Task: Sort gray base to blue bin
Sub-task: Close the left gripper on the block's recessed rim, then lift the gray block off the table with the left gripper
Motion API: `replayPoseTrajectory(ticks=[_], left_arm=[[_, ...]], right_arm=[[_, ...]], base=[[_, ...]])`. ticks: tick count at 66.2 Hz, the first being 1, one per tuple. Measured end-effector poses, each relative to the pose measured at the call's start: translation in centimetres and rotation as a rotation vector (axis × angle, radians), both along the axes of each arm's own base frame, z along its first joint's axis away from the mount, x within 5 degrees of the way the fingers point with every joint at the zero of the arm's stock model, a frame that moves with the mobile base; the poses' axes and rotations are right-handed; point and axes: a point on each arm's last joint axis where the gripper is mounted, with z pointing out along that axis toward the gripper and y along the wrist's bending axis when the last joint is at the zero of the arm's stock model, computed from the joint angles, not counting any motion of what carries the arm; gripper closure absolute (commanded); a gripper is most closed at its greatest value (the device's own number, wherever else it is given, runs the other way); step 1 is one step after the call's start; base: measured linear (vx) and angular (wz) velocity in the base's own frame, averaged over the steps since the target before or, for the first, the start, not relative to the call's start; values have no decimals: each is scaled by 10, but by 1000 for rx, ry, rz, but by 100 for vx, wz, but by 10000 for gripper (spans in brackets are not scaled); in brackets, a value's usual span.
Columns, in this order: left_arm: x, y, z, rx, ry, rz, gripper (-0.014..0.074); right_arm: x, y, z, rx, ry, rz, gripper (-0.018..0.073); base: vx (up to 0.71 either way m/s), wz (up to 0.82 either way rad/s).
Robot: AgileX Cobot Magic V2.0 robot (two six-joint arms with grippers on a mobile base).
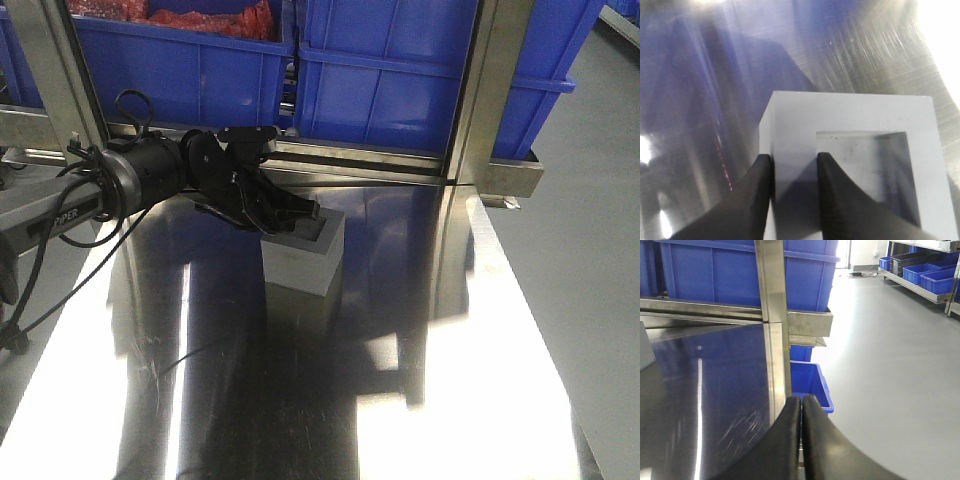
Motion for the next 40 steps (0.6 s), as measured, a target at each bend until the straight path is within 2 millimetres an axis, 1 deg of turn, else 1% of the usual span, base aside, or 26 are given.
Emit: replayPoseTrajectory(ticks=[9, 14, 17, 23, 24, 26, 27, 32, 37, 38, 40], left_arm=[[-2, 1, 4, 11, -2, -10, 602], [-6, 3, 10, 31, -1, -29, 601], [-10, 5, 17, 46, -11, -43, 600], [-19, 9, 38, 51, -54, -50, 600], [-22, 10, 44, 46, -72, -48, 597], [-25, 12, 51, 43, -92, -46, 596], [-28, 13, 60, 35, -118, -42, 596], [-40, 19, 83, 12, -192, -27, 596], [-56, 27, 99, -6, -254, -11, 595], [-60, 29, 105, -12, -274, -7, 595], [-68, 33, 108, -16, -294, 0, 594]], right_arm=[[0, 0, 0, 0, 0, 0, 564], [0, 0, 0, 0, 0, 0, 564], [0, 0, 0, 0, 0, 0, 564], [0, 0, 0, 0, 0, 0, 564], [0, 0, 0, 0, 0, 0, 564], [0, 0, 0, 0, 0, 0, 564], [0, 0, 0, 0, 0, 0, 564], [0, 0, 0, 0, 0, 0, 564], [0, 0, 0, 0, 0, 0, 564], [0, 0, 0, 0, 0, 0, 564], [0, 0, 0, 0, 0, 0, 564]], base=[[0, 0], [0, 0], [0, 0], [0, 0], [0, 0], [0, 0], [0, 0], [0, 0], [0, 0], [0, 0], [0, 0]])
